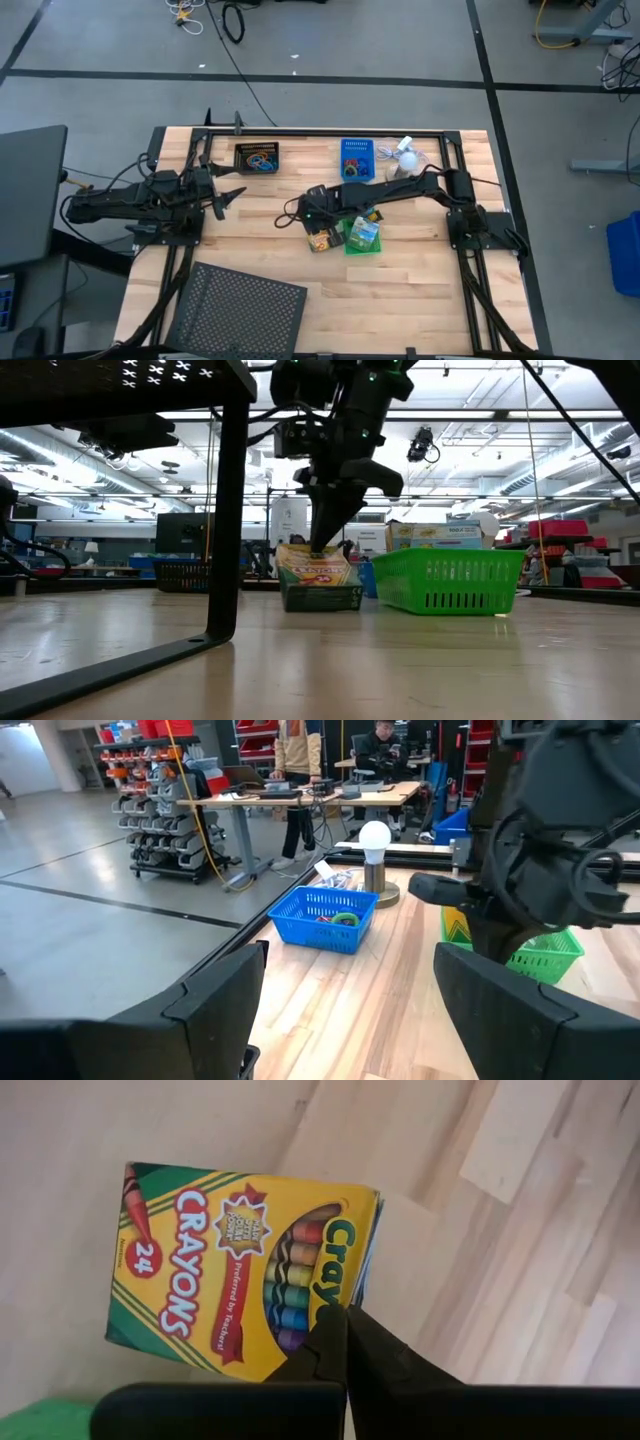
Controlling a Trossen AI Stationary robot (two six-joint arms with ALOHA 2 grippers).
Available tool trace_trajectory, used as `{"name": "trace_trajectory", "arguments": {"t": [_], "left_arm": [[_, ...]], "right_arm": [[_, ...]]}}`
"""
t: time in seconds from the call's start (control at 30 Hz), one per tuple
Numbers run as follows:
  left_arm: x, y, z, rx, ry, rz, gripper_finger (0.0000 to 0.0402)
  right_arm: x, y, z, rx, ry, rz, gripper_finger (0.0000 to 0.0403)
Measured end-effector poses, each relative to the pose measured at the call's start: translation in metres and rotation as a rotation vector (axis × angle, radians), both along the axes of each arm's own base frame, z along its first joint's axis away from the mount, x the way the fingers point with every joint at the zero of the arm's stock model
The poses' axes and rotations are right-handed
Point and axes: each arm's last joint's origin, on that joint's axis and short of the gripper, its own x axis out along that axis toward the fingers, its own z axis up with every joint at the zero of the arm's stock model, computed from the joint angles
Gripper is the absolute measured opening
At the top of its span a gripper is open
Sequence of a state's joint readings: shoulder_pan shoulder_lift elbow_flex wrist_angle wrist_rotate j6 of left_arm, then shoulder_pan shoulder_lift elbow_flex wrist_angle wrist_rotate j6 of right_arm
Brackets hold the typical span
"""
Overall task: Pick & Place Office Desk Supplies
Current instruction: Put the large crayon box into the green bin
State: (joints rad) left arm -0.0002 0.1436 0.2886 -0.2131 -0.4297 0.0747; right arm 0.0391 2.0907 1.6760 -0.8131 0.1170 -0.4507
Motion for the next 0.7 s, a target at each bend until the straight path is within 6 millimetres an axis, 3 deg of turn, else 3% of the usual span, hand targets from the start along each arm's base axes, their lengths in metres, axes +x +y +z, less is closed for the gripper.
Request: {"name": "trace_trajectory", "arguments": {"t": [0.7], "left_arm": [[0.0, 0.0, 0.0, -0.001, 0.0, -0.005, 0.0303]], "right_arm": [[-0.009, 0.044, 0.013, -0.248, -0.08, -0.138, 0.0]]}}
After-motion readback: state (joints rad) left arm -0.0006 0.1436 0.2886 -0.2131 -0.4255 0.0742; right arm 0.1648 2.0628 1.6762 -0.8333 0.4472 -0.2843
